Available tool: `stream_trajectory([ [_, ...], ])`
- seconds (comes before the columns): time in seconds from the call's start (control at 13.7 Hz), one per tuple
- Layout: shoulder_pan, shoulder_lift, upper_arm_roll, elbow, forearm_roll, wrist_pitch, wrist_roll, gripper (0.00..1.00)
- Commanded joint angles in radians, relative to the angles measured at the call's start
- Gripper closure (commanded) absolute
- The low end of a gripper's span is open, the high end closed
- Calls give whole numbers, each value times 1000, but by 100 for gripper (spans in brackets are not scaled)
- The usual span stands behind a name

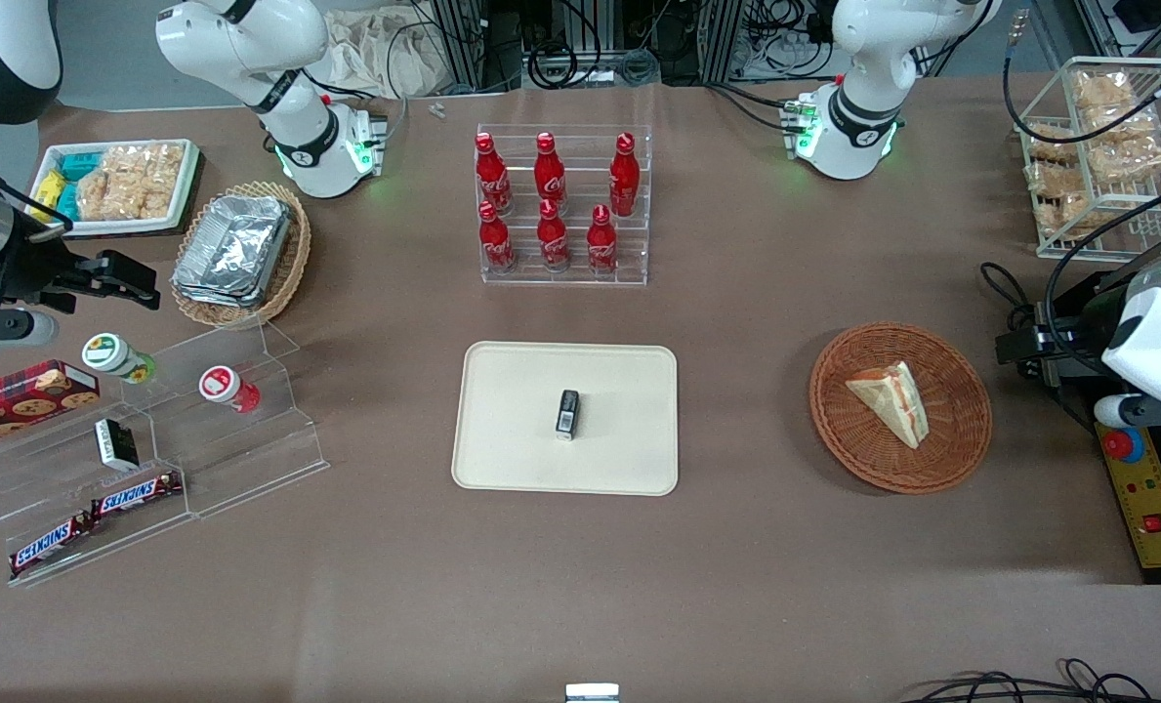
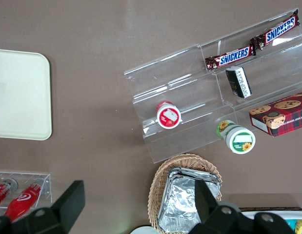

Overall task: Place sandwich from basket to tray
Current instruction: 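Move the left gripper down over the sandwich in the wicker basket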

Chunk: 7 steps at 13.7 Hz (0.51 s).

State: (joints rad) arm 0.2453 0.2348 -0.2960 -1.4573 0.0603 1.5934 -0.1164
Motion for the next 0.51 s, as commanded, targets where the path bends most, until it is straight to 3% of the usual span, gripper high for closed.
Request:
stream_trajectory([
  [0.0,2,8,-6,18,-4,-21,-17,0],
  [0.29,2,11,-6,-1,-7,-23,-23,0],
  [0.44,0,5,-6,-102,-7,6,-29,0],
])
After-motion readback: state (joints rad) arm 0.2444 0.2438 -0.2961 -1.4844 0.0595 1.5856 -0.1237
